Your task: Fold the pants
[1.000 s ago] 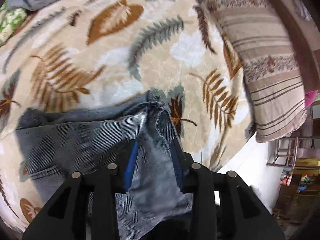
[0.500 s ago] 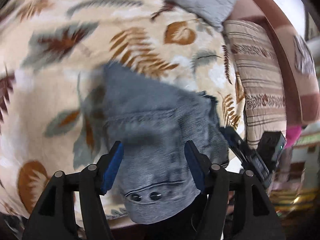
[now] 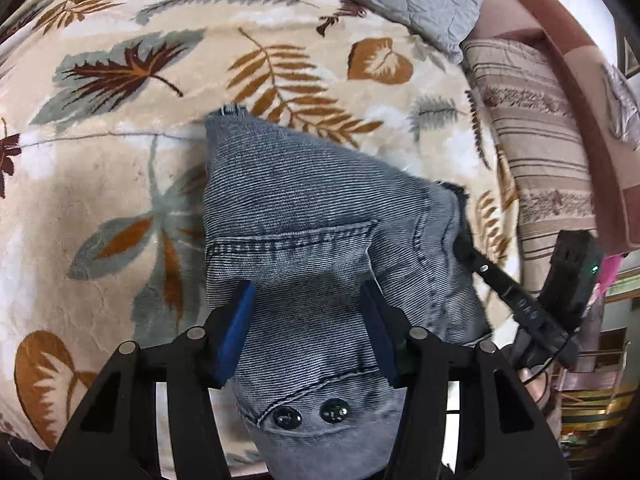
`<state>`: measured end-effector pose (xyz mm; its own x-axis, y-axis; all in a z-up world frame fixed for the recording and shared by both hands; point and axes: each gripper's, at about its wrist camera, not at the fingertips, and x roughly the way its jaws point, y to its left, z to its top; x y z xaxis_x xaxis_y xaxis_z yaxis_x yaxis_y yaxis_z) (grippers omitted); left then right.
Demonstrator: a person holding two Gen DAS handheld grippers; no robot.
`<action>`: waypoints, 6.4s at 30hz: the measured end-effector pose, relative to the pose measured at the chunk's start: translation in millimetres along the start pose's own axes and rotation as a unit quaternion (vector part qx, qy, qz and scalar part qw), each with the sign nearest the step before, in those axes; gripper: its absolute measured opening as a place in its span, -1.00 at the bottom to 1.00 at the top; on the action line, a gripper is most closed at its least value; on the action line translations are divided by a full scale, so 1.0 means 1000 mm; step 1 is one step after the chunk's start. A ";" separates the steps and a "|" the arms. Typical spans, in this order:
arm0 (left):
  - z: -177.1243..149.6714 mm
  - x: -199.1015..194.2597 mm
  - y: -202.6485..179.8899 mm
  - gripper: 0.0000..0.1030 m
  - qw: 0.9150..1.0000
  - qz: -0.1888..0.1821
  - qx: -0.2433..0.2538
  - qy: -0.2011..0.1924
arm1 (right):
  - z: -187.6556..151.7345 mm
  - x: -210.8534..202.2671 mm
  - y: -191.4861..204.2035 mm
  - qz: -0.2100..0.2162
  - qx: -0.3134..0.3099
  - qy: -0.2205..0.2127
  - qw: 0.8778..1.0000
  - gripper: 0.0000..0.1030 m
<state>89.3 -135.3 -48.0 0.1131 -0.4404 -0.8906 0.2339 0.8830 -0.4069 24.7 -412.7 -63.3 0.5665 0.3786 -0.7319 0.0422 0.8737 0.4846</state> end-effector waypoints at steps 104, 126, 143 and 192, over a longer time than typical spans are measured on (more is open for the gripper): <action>-0.014 -0.011 0.010 -0.26 0.997 -0.043 -0.057 0.003 | -0.014 -0.003 0.025 0.066 -0.006 0.075 0.995 -0.25; 0.090 -0.034 0.144 -0.12 0.988 0.082 -0.114 -0.070 | 0.076 0.141 0.144 0.039 -0.095 0.062 0.993 -0.22; 0.050 -0.065 0.115 0.24 0.982 0.131 -0.073 -0.113 | 0.042 0.075 0.154 -0.080 -0.111 0.049 0.989 0.84; -0.118 -0.096 0.032 0.66 0.962 0.201 0.088 -0.165 | -0.083 -0.039 0.185 -0.243 -0.207 -0.025 0.947 0.99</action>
<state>-27.8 -45.3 0.4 0.5227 -0.1223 -0.8437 0.2630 0.9645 0.0232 -57.8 -240.3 14.8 0.6024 -0.1047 -0.7913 -0.0124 0.9900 -0.1404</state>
